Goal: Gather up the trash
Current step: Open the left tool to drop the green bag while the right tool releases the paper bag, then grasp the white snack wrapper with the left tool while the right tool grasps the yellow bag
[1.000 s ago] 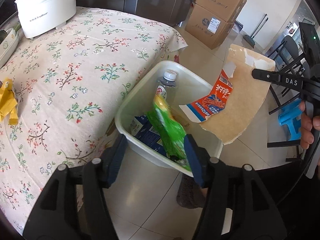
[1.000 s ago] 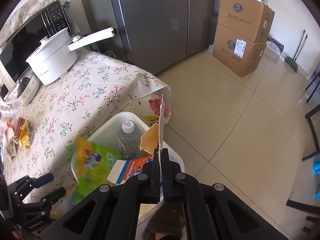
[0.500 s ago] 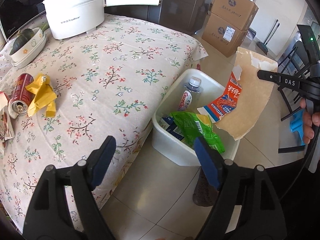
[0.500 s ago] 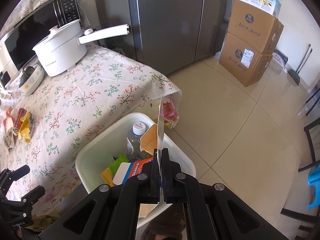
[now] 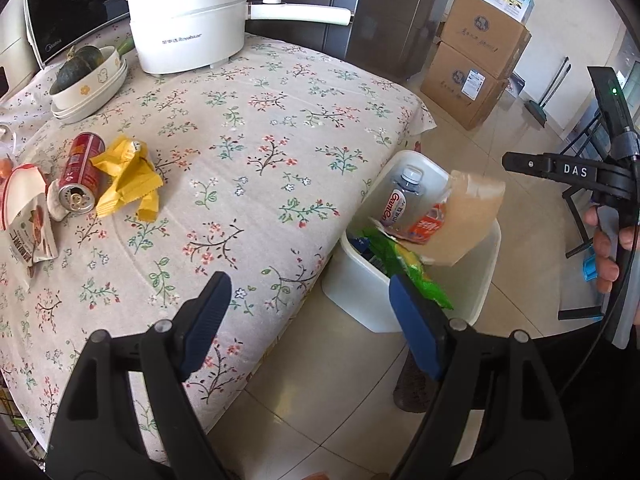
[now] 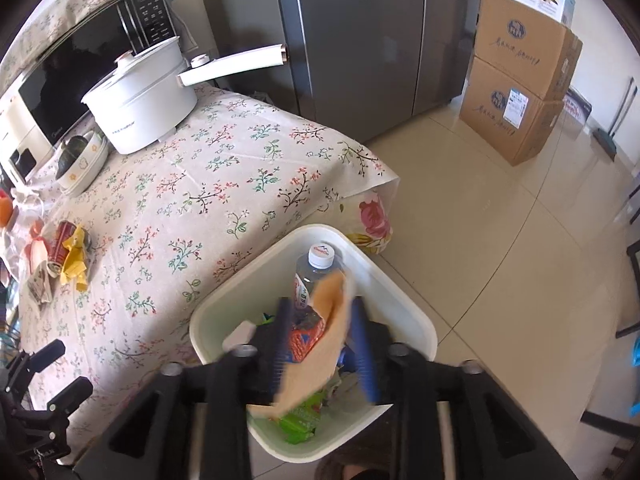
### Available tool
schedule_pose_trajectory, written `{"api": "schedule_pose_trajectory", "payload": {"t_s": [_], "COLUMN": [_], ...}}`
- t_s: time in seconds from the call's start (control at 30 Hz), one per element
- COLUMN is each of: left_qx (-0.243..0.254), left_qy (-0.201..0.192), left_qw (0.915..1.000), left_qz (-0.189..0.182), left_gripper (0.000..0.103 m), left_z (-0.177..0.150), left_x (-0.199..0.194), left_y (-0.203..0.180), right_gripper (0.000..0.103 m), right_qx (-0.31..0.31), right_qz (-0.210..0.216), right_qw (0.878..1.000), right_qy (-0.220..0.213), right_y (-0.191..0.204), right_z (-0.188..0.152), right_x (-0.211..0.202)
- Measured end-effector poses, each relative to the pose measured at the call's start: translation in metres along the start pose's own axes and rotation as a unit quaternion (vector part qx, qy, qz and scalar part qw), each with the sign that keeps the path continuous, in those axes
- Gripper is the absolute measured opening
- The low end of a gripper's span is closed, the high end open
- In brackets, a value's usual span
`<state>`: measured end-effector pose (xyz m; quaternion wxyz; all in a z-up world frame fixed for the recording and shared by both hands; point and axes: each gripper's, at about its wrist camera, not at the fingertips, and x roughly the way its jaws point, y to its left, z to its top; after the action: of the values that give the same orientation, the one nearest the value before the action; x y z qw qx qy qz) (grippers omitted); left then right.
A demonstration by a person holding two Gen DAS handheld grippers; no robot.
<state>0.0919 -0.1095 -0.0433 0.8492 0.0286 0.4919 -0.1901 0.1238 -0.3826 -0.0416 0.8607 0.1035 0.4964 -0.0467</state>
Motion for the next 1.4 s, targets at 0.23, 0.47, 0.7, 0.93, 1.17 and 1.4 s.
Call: {"api": "schedule_pose_trajectory", "payload": {"t_s": [0.23, 0.47, 0.7, 0.93, 1.17, 1.4], "left_qx": [-0.017, -0.046, -0.113, -0.185, -0.224, -0.253], "left_qy": [-0.009, -0.019, -0.035, -0.049, -0.052, -0.052], "left_qw": [0.9997, 0.9981, 0.9902, 0.9748, 0.9615, 0.9579], "left_qz": [0.011, 0.036, 0.073, 0.115, 0.151, 0.126], "left_gripper": [0.084, 0.085, 0.085, 0.085, 0.085, 0.084], "left_z": [-0.002, -0.005, -0.004, -0.011, -0.021, -0.033], "left_x": [-0.012, -0.025, -0.043, -0.061, -0.057, -0.033], "left_y": [0.018, 0.047, 0.113, 0.185, 0.245, 0.289], "right_gripper": [0.060, 0.070, 0.073, 0.078, 0.080, 0.080], "right_qx": [-0.007, -0.034, -0.067, -0.096, -0.125, -0.151], "right_qz": [0.014, 0.025, 0.036, 0.047, 0.057, 0.064], "right_qw": [1.000, 0.999, 0.997, 0.994, 0.990, 0.986], "right_qy": [-0.001, 0.001, 0.005, 0.008, 0.017, 0.042], "right_y": [0.013, 0.044, 0.083, 0.127, 0.178, 0.230], "right_z": [0.002, 0.005, 0.014, 0.021, 0.025, 0.022], "right_x": [-0.006, -0.007, -0.004, 0.003, 0.016, 0.041]}}
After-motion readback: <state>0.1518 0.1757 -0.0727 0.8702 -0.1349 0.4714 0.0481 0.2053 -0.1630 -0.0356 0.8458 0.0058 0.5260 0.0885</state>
